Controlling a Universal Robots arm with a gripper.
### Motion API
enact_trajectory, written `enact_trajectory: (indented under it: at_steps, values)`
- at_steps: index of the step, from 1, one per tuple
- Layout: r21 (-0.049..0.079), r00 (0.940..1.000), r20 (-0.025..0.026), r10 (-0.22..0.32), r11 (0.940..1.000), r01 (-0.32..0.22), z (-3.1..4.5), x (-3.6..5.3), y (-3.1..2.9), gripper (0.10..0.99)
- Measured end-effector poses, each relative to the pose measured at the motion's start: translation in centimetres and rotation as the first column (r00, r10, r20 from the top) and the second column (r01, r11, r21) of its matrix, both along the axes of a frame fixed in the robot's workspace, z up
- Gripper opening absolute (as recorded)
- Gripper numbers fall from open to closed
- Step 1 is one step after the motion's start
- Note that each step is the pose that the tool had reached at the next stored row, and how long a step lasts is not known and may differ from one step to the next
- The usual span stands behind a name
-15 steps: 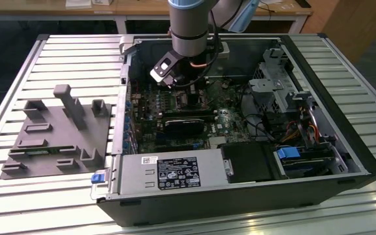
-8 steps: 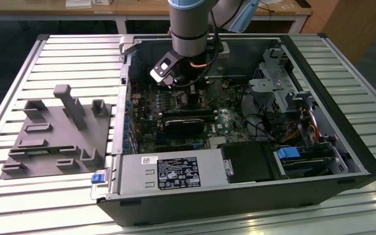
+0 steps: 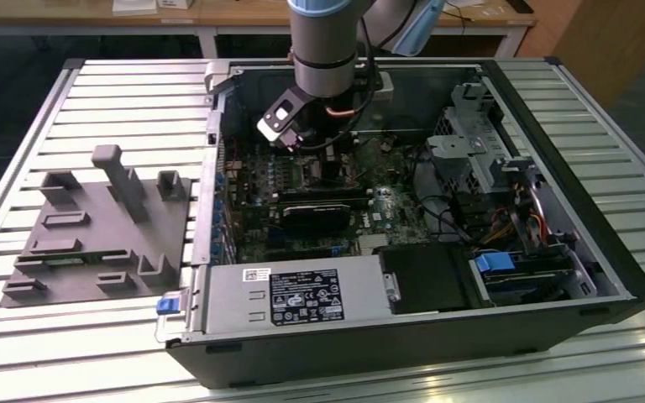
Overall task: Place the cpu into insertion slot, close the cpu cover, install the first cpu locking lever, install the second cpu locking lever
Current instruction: 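Place the cpu into insertion slot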
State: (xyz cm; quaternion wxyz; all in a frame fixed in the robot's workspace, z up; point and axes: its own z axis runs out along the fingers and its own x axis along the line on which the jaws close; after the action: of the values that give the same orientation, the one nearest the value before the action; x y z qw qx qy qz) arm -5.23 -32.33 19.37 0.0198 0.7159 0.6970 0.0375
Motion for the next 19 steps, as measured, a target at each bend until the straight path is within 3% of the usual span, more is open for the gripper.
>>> enact_trajectory:
  at_steps: [10, 12, 13, 19]
  values:
    - [0.000, 1.0000, 0.0000, 0.000, 1.0000, 0.000, -0.08, 0.00, 0.00, 0.541]
    - [0.000, 1.0000, 0.0000, 0.000, 1.0000, 0.000, -0.09, 0.00, 0.00, 0.549]
    - [0.000, 1.0000, 0.0000, 0.000, 1.0000, 0.000, -0.09, 0.00, 0.00, 0.612]
    - [0.000, 1.0000, 0.0001, 0.000, 1.0000, 0.000, 0.12, 0.00, 0.01, 0.612]
